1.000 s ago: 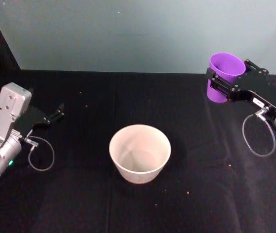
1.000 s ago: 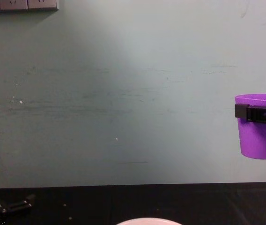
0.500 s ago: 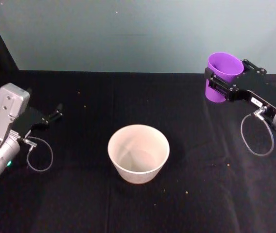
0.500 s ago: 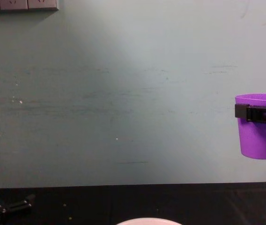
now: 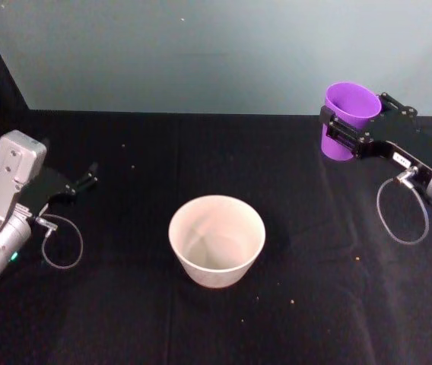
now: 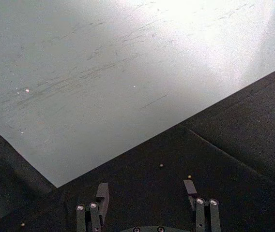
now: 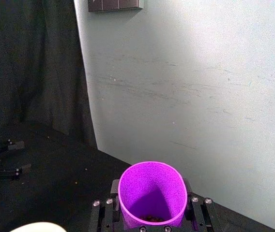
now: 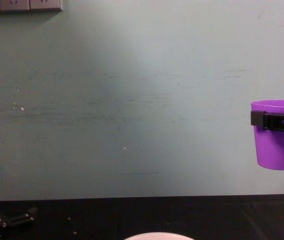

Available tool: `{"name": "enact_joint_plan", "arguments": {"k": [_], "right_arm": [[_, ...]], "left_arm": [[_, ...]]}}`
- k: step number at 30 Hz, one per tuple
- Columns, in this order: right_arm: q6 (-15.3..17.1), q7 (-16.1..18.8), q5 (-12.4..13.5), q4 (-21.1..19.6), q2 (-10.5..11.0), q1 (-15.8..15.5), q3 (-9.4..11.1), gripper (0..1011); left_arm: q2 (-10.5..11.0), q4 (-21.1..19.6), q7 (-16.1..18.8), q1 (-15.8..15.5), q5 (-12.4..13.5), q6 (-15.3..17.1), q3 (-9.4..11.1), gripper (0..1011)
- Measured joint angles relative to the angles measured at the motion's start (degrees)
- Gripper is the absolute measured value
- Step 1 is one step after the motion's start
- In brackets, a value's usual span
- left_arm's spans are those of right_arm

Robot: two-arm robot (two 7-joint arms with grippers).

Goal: Pick up the cup and pour the mung beans from the cup into the bowl.

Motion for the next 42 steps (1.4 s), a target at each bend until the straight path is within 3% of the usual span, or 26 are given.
{"name": "enact_joint_plan", "arguments": {"k": [42], "right_arm": [[0.0, 0.0, 0.0, 0.0, 0.0, 0.0, 0.0, 723]], "left_arm": [[0.0, 0.0, 0.0, 0.0, 0.0, 0.0, 0.0, 1000]]}}
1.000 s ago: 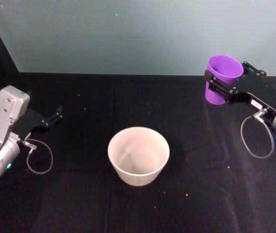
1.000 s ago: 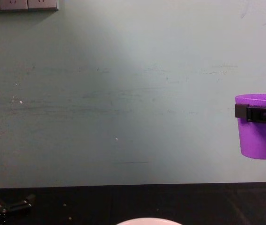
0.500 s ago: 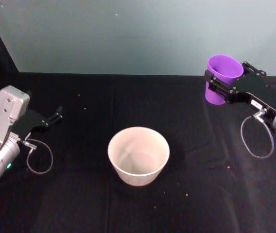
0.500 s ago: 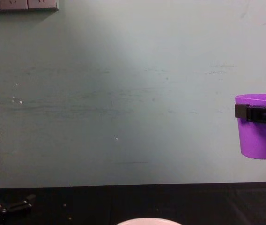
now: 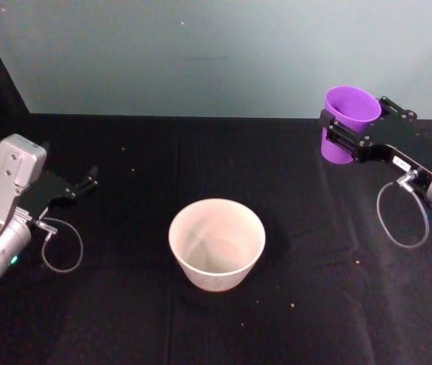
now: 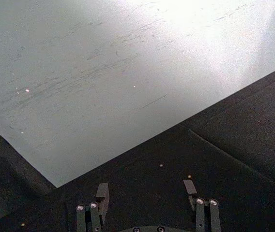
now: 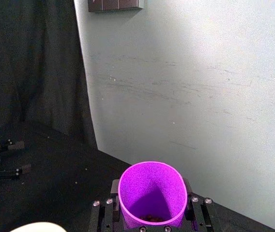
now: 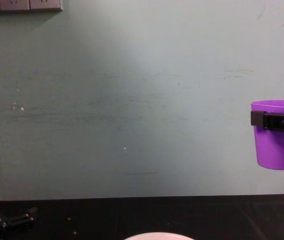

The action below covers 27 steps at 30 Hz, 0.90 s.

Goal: Pick up the cup and pour the mung beans from the cup into the bowl.

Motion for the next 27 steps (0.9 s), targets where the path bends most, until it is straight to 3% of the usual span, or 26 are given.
{"name": "enact_joint_plan", "arguments": {"k": [27], "right_arm": [[0.0, 0.0, 0.0, 0.0, 0.0, 0.0, 0.0, 723]], "left_arm": [[0.0, 0.0, 0.0, 0.0, 0.0, 0.0, 0.0, 1000]]}}
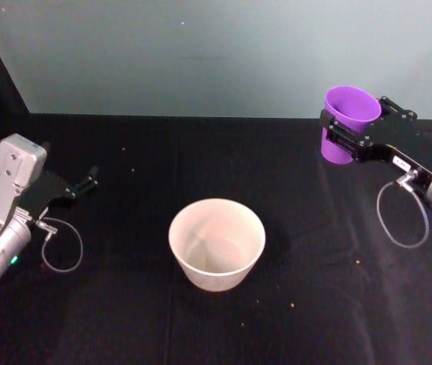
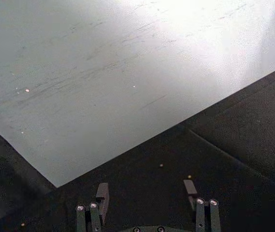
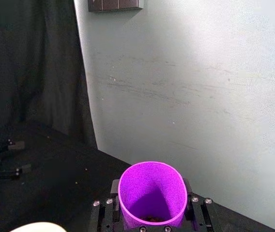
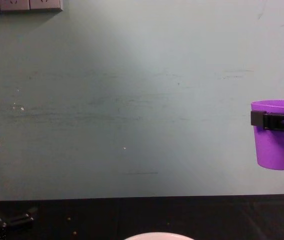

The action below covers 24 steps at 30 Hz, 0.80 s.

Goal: Pick up the cup and pour the mung beans from the cup into the bowl.

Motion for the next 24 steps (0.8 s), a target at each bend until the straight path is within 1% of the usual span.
{"name": "enact_joint_plan", "arguments": {"k": [24], "right_arm": [[0.0, 0.0, 0.0, 0.0, 0.0, 0.0, 0.0, 723]], "left_arm": [[0.0, 0.0, 0.0, 0.0, 0.0, 0.0, 0.0, 1000]]}}
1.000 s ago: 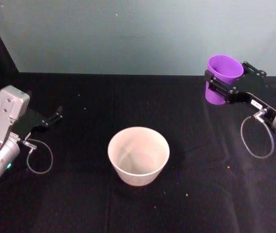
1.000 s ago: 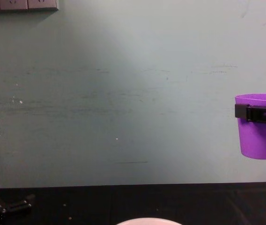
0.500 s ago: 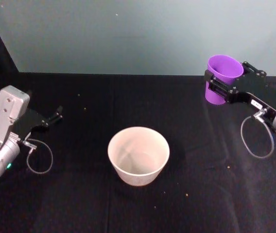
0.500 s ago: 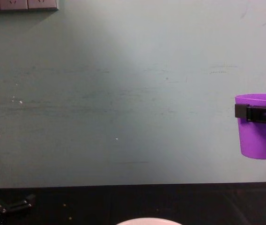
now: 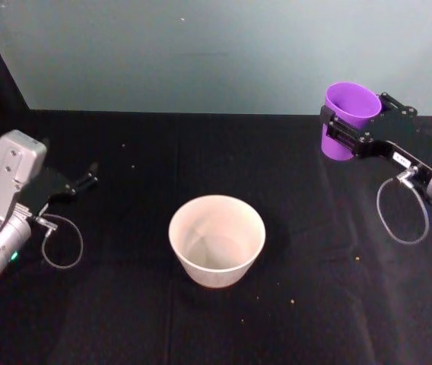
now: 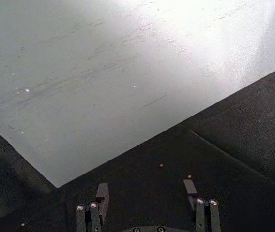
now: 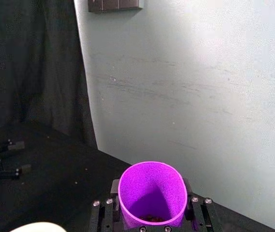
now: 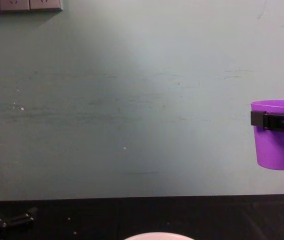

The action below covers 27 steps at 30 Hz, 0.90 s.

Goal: Pick up the cup and pour the mung beans from the cup into the bowl.

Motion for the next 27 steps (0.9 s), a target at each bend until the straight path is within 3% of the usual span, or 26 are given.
{"name": "enact_joint_plan", "arguments": {"k": [27], "right_arm": [[0.0, 0.0, 0.0, 0.0, 0.0, 0.0, 0.0, 723]], "left_arm": [[0.0, 0.0, 0.0, 0.0, 0.0, 0.0, 0.0, 1000]]}}
